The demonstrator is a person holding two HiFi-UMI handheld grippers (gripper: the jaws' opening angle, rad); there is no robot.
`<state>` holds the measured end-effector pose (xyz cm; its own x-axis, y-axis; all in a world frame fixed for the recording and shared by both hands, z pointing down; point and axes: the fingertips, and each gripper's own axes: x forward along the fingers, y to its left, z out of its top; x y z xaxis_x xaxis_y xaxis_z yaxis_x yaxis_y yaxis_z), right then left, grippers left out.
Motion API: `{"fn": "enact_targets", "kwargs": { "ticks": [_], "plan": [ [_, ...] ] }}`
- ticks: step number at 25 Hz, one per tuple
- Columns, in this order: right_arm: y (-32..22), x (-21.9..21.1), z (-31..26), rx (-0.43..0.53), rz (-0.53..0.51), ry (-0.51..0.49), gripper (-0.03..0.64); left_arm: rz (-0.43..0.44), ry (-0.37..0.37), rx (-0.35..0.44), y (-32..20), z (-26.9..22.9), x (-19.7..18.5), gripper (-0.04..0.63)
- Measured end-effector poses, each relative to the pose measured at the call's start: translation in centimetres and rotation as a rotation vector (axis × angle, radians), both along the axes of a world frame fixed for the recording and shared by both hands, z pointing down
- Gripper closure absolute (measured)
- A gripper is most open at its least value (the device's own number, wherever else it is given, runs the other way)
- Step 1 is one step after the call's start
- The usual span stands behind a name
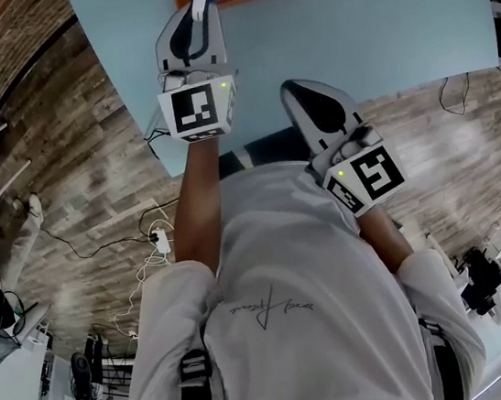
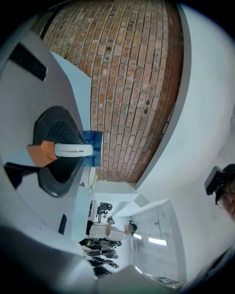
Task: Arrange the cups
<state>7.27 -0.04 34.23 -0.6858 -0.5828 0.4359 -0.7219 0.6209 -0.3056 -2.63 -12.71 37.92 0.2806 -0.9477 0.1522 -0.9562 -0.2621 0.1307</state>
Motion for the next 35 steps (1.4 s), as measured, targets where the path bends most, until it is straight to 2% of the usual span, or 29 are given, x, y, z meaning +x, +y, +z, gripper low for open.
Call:
{"fn": "enact_targets", "kwargs": {
  "ticks": [9, 18, 24, 35],
  "plan": [
    [0.6, 0.1, 1.0, -0.016, -0.004, 0.013, 0.597, -0.145, -0.032, -0.011, -0.3, 1.3, -0.7, 0.537],
    [0.5, 1.1, 2.1, -0.050, 0.033, 0.026, 0.597, -0.197, -0.053, 0.015, -1.5, 1.9, 0.3, 0.537],
    [0.8, 1.8, 2.9, -0.073, 0.045, 0.036, 0.595, -0.273, -0.053, 0.006, -1.4, 2.6, 0.3, 0.537],
    [1.3, 1.8, 3.5, -0.098, 0.034, 0.038, 0.597, -0.286, -0.090, 0.019, -0.8, 2.5, 1.6, 0.537]
  ]
}}
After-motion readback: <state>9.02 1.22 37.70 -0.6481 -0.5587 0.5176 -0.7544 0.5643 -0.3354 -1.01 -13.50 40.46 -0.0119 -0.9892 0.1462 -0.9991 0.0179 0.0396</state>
